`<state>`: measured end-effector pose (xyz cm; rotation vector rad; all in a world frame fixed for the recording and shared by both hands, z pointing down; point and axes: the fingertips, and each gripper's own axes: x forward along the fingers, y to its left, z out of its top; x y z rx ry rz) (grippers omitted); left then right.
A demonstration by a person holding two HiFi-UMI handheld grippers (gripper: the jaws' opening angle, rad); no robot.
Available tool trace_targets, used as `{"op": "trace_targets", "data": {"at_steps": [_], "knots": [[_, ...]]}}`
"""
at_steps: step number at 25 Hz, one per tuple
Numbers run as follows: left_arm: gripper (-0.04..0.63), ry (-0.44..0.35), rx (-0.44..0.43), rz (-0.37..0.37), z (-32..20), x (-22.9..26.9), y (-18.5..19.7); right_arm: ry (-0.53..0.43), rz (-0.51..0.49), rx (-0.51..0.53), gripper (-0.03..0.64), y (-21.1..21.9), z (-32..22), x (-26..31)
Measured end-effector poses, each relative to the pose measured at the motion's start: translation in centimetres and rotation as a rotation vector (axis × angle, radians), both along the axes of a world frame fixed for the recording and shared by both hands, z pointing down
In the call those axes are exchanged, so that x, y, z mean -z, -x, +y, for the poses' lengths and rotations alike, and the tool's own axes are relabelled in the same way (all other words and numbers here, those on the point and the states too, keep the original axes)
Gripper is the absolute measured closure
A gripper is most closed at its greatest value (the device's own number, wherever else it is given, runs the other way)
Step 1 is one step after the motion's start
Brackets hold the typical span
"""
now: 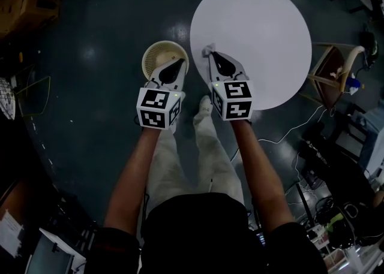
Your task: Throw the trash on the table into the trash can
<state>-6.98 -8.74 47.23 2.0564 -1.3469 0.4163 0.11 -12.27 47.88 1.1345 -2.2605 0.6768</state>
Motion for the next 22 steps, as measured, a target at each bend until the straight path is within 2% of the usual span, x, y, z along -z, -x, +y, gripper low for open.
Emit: {"op": "trace_targets", "data": {"at_steps": [11, 22], "knots": [[0.588, 0.028, 0.114, 0.006, 5.1, -3.7, 9.0, 0.036, -0.004, 0.11, 0.593, 9.6, 4.5, -3.9], [0.588, 0.078, 0.2, 0.026, 10.2, -10.5, 16.4, 0.068, 0.016, 0.159, 0.593, 17.0, 8.4, -10.7]]}}
